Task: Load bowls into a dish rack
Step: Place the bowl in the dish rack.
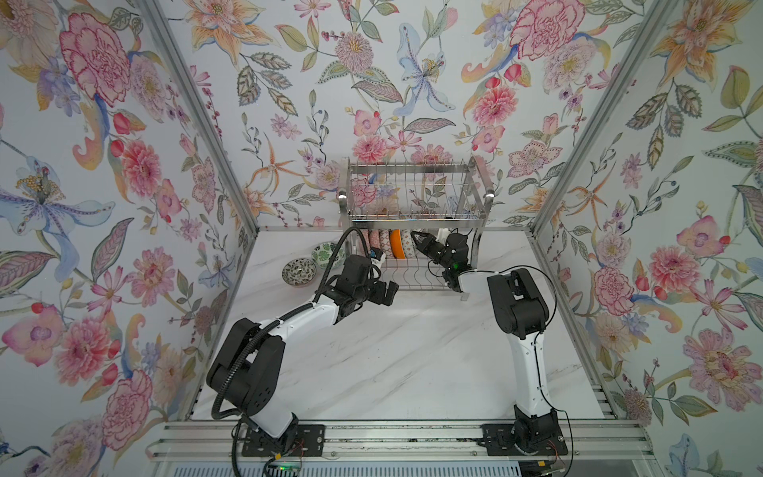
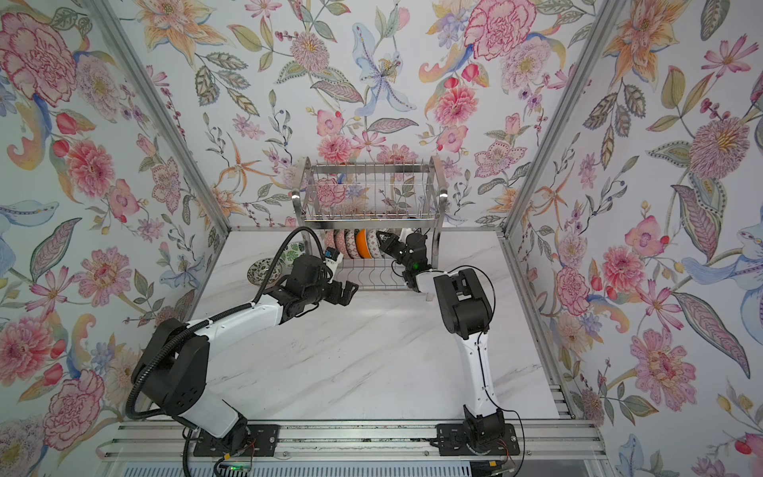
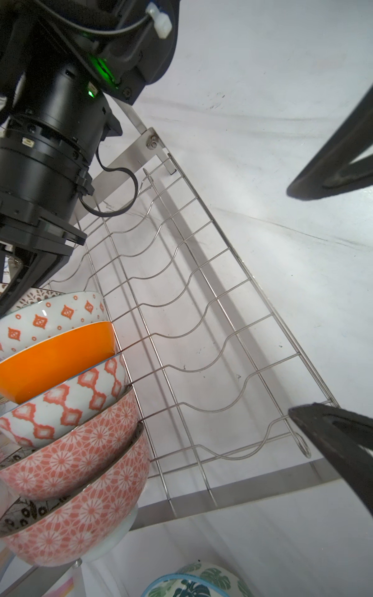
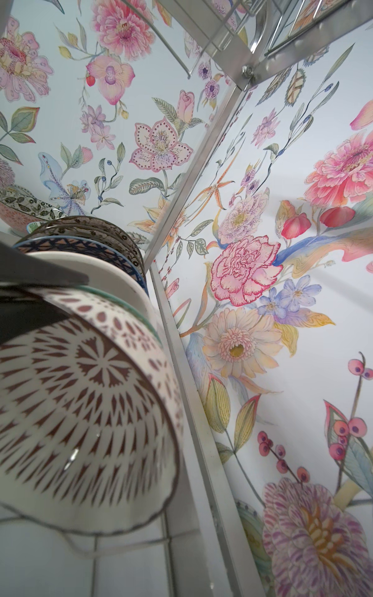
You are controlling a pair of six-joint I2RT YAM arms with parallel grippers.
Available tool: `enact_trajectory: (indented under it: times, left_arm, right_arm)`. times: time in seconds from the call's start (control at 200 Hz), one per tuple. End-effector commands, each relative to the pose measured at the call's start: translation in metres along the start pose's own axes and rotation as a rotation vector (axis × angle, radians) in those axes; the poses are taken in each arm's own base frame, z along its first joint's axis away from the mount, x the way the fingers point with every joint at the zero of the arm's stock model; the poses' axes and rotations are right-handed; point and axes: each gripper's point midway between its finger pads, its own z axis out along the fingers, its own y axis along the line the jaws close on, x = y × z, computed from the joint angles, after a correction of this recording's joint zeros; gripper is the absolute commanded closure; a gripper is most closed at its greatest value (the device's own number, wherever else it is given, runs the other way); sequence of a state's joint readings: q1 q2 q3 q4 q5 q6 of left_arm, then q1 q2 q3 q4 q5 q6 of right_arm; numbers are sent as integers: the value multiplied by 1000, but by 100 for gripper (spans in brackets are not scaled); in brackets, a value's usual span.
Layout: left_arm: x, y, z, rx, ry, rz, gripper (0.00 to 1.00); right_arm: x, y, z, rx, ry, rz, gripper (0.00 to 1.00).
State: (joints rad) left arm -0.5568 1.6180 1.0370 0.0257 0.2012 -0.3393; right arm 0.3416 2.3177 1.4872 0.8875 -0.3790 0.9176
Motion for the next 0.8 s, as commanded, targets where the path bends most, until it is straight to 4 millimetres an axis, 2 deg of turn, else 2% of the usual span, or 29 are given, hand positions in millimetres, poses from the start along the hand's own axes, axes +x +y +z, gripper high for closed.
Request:
enact_trajectory:
  times: [0.0,0.53,0.626,0.796]
  left_arm:
    - [-4,1,1,-17,2,27,1]
    - [1,3,4,-23,14,33,1]
    - [2,2,5,-21,17,31,1]
    - [1,2,4,-19,16,28,1]
  right_arm:
    - [-15,13,7,-65,-40,-25,98]
    - [-16,-13,-2,4,-55,-10,89]
    - [-17,-15,-5,19,-60,-12,80]
    - [-22,-18,-12,41,-71,-20,76]
